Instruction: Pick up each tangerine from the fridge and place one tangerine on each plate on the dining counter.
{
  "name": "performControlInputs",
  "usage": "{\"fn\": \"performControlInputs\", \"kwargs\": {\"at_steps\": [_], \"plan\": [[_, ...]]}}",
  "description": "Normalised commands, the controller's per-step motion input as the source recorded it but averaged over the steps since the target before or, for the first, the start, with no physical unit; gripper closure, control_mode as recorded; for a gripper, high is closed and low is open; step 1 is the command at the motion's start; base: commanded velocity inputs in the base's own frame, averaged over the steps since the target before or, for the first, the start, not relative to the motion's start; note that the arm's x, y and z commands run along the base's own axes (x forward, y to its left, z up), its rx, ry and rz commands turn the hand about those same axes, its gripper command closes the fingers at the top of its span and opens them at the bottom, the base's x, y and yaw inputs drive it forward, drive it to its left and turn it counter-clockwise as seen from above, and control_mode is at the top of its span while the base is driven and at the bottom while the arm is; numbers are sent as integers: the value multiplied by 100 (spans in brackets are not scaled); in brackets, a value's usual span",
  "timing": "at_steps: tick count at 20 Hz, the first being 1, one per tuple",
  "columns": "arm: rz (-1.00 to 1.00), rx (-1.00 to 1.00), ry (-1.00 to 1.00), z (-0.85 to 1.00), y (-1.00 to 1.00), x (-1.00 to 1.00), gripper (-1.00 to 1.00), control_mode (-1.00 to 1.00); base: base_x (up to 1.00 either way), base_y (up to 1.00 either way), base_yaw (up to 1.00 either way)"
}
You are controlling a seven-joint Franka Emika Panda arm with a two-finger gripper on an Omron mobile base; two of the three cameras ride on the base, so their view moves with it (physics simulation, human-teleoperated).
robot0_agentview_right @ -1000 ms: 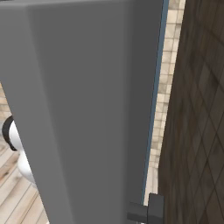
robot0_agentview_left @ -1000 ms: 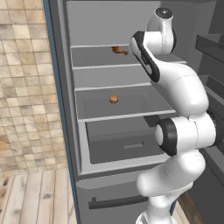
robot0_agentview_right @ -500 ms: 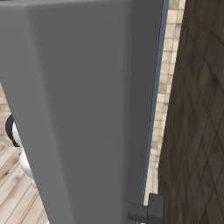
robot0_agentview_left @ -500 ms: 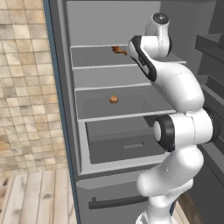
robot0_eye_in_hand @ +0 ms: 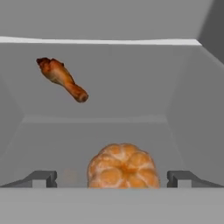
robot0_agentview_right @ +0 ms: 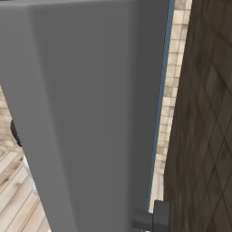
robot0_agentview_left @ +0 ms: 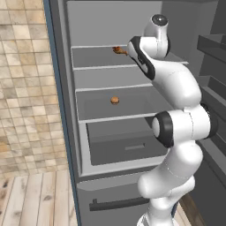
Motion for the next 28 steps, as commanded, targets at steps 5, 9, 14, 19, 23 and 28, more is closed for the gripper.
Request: {"fn": "performControlInputs", "kwargs": {"at_steps": [5, 9, 14, 19, 23, 28], "plan": [[0, 0, 0, -7, 0, 14, -100, -100, 0, 0, 0], [0, 0, 3, -24, -1, 9, -100, -100, 0, 0, 0], [0, 0, 4, -22, -7, 0, -100, -100, 0, 0, 0], [0, 0, 0, -22, -2, 7, -100, -100, 0, 0, 0], [0, 0, 2, -31, 0, 16, 100, -100, 0, 0, 0], [0, 0, 7, -49, 0, 16, 100, -100, 0, 0, 0]]}}
